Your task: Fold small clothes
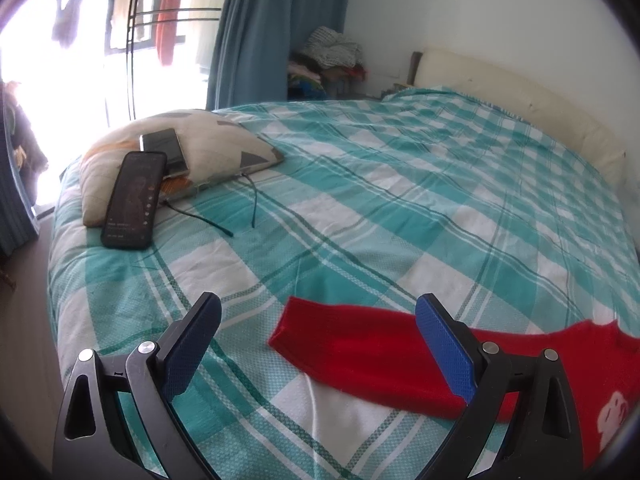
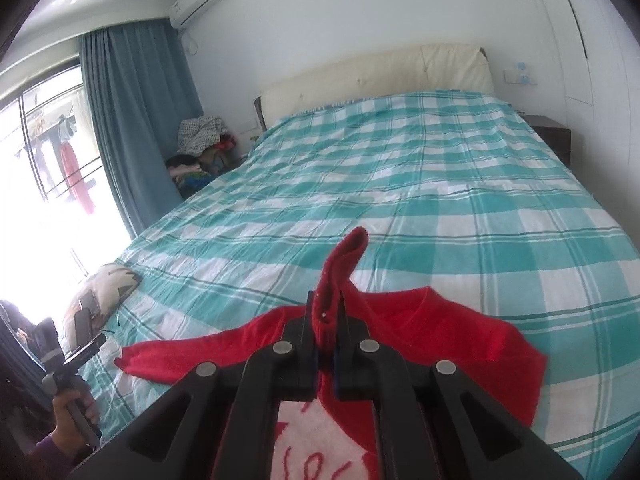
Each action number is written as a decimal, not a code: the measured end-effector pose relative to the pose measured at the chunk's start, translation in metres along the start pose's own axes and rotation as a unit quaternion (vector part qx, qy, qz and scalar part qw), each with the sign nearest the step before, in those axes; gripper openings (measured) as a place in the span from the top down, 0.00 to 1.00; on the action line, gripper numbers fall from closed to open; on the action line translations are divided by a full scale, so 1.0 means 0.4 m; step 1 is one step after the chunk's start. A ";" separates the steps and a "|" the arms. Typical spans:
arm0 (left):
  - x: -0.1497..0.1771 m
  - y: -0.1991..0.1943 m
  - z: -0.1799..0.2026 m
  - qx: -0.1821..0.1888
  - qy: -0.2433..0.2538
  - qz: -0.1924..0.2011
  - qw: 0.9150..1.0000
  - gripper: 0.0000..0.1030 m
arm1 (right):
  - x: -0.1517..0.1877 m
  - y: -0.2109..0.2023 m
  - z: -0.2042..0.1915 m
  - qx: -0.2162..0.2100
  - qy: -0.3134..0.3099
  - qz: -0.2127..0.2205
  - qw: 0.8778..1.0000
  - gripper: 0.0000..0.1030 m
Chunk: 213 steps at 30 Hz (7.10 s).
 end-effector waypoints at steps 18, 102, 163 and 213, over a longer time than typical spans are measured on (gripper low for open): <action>0.034 0.002 0.055 0.033 0.033 -0.028 0.999 0.04 | 0.399 -0.218 0.313 0.141 -0.005 -0.062 0.988 0.25; 0.070 0.128 -0.096 -0.011 -0.033 -0.126 0.991 0.05 | 0.557 -0.374 0.496 0.199 0.117 -0.029 0.972 0.25; 0.320 -0.201 0.497 0.192 0.268 -0.175 0.928 0.14 | 0.522 -0.414 0.499 0.179 0.137 0.007 0.974 0.25; 0.414 -0.035 0.299 0.117 0.168 -0.186 0.961 0.06 | 0.587 -0.339 0.506 0.245 0.086 -0.064 0.964 0.25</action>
Point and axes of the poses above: each gripper's, at about its wrist camera, not at the fingertips, and y roughly the way its jaws point, z to its right, x to its underside, the point moved 8 cm from there along y, roughly the way its jaws point, and after that the axes turned 10 degrees about -y, right-handed, at the moved point
